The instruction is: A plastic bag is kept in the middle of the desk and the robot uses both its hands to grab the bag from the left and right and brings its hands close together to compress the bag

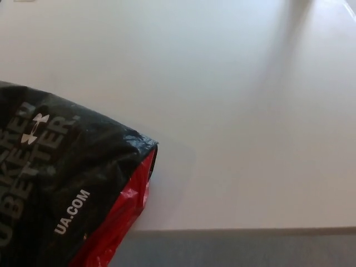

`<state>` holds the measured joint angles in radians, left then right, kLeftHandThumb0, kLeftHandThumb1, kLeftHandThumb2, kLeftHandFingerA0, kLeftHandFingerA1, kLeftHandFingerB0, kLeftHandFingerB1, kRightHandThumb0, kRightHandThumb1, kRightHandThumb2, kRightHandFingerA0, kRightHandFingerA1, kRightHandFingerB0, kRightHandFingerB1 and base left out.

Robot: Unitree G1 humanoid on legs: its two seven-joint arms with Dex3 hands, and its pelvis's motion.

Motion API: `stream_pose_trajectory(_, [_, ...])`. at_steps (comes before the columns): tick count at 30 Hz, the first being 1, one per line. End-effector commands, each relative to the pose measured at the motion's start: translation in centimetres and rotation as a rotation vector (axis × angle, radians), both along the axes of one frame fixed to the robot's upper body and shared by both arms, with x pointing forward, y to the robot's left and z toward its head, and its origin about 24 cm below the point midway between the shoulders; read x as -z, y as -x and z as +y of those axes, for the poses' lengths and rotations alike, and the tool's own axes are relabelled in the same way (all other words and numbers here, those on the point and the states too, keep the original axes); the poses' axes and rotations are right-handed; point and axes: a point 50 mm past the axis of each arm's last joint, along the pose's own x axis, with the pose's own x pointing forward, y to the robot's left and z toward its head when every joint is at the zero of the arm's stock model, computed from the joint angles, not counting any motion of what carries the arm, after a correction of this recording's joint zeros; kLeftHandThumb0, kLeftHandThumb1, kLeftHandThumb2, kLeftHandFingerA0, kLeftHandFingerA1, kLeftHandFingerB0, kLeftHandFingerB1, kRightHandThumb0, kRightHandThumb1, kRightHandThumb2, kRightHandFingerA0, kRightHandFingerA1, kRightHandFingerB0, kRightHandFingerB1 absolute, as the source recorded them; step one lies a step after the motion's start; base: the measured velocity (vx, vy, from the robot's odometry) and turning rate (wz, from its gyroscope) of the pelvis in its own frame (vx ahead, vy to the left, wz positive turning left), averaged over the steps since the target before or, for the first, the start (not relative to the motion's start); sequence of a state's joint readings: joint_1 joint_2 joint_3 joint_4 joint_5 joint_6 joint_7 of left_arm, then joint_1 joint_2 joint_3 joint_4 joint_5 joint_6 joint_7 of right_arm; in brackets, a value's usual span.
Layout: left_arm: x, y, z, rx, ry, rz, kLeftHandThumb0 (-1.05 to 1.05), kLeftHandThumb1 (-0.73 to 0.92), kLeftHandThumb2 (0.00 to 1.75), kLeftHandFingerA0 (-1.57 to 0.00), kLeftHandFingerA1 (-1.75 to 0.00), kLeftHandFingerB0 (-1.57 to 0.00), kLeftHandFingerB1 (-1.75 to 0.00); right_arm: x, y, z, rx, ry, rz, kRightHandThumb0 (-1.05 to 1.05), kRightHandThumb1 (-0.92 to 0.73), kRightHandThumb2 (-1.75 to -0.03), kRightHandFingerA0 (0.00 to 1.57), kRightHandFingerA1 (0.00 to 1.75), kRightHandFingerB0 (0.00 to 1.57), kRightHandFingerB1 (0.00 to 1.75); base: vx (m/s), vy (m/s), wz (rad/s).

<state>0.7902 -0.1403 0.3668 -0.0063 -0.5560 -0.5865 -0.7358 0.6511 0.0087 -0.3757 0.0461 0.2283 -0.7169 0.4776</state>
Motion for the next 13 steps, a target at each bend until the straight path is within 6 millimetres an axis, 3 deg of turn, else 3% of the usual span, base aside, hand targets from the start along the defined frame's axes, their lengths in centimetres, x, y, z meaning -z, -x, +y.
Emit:
stream_pose_trajectory(1, [-1.48,0.97,-0.11,0.022,-0.126,-0.161,-0.81,0.67,1.08,0.0,-0.24,-0.05,-0.23,-0.71,-0.05,0.5,-0.03,0.146,-0.104,-0.84,-0.79,-1.09,0.03,0.2,0.05,0.23,0.0,0.0,0.0])
stream_pose_trajectory(9, [-1.43,0.66,0.03,0.03,-0.144,-0.195,-0.85,0.69,1.08,0.0,-0.23,-0.1,-0.21,-0.74,-0.32,0.67,-0.027,0.164,-0.126,-0.78,-0.76,-1.08,0.0,0.24,0.03,0.26,0.0,0.0,0.0])
stream_pose_trajectory(10, [-1.45,0.69,0.0,0.031,-0.142,-0.193,-0.86,0.69,1.09,0.0,-0.22,-0.1,-0.21,-0.69,-0.39,0.6,-0.029,0.171,-0.123,-0.73,-0.91,-0.7,0.01,0.25,0.01,0.26,0.0,0.0,0.0])
stream_pose_trajectory(13, [-1.42,0.78,-0.08,0.012,-0.138,-0.196,-0.82,0.67,1.07,0.0,-0.28,-0.11,-0.26,-0.82,-0.58,0.64,-0.04,0.175,-0.134,-0.73,-0.9,-0.7,0.02,0.21,0.03,0.24,0.0,0.0,0.0])
